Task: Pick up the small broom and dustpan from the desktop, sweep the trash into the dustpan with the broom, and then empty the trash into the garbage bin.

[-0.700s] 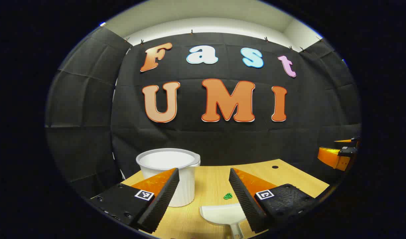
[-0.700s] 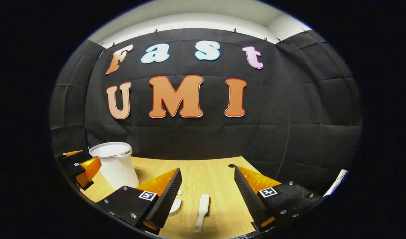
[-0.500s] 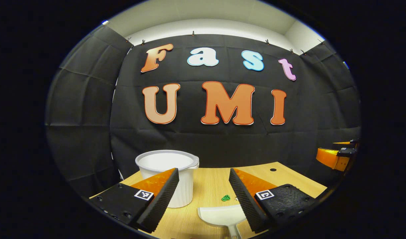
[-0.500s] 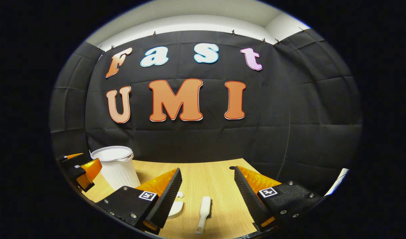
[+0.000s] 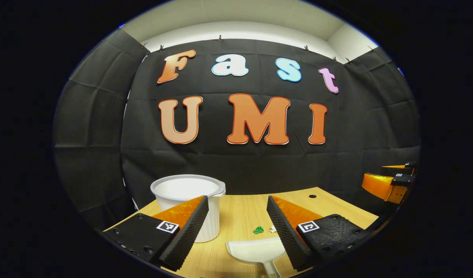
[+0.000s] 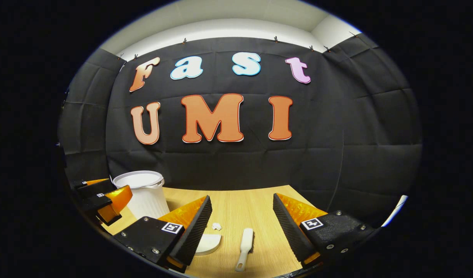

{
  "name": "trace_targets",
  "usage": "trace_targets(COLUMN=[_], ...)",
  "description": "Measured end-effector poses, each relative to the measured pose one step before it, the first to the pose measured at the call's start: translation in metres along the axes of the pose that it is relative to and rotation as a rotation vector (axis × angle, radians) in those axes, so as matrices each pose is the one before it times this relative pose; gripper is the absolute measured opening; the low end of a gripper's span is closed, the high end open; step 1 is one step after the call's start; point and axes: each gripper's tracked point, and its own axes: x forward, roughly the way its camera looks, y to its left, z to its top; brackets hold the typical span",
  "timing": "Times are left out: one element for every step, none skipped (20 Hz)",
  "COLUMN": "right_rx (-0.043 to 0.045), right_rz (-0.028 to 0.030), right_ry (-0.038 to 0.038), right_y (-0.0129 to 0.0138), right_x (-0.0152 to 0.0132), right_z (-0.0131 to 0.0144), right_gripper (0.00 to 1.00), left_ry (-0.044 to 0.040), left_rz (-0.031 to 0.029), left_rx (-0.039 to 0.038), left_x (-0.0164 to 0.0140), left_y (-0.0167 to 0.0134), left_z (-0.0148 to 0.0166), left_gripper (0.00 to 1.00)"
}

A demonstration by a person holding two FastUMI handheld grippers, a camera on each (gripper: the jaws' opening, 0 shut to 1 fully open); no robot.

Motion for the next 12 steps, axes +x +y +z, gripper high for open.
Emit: trace_targets(right_rx=[-0.00251, -0.00302, -0.00171, 0.00448, 0.00635, 0.00519, 0.00132, -0.00383, -0.00670, -0.00331, 0.00511, 0.00883], right_rz=[0.01129, 0.00614, -0.00064, 0.00103, -0.00001, 0.00576, 0.00981, 0.01328, 0.01100, 0.01008, 0.01988, 0.02442], right_ry=[0.00716, 0.00749, 0.00677, 0.00193, 0.00415, 0.00773, 0.00794, 0.00451, 0.00034, 0.00324, 0.00633, 0.00570], right_y=[-0.00062, -0.00132, -0.00446, -0.00439, -0.00449, -0.00417, -0.00345, -0.00372, -0.00490, -0.00461, -0.00318, -0.00142], right_x=[0.00192, 0.00180, 0.00207, 0.00143, 0.00351, 0.00331, 0.00355, 0.00414, 0.00410, 0.00597, 0.00549, 0.00528], right_z=[-0.00193, 0.00032, -0.00192, -0.00055, 0.00004, -0.00086, -0.00210, -0.00061, 0.00034, 0.00081, 0.00013, 0.00044], right_gripper=[0.96, 0.96, 0.95, 0.95, 0.95, 0.95, 0.96, 0.96, 0.96, 0.96, 0.96, 0.96], left_ry=[-0.00709, -0.00251, 0.00042, -0.00127, 0.00082, 0.00438, 0.00727, 0.00635, 0.00189, 0.00096, -0.00434, -0.00719], left_rz=[0.00693, 0.00600, 0.00031, -0.00144, -0.00385, -0.00466, -0.00290, 0.00917, 0.02100, 0.01714, 0.00861, 0.00650], left_rx=[-0.00229, 0.00355, 0.00520, 0.00466, 0.00307, 0.00032, 0.00023, 0.00378, 0.00490, 0.00196, -0.00062, 0.00189], left_x=[0.00260, 0.00143, 0.00150, 0.00198, 0.00343, 0.00204, 0.00294, 0.00264, 0.00191, 0.00043, -0.00128, 0.00172], left_y=[-0.00131, -0.00156, -0.00370, -0.00498, -0.00575, -0.00676, -0.00744, -0.00339, -0.00097, -0.00201, -0.00531, -0.00532], left_z=[0.00111, 0.00174, -0.00115, -0.00035, 0.00062, -0.00181, -0.00096, -0.00057, 0.00079, 0.00256, 0.00259, 0.00194], left_gripper=[0.96, 0.96, 0.95, 0.96, 0.96, 0.96, 0.95, 0.95, 0.96, 0.96, 0.96, 0.96])
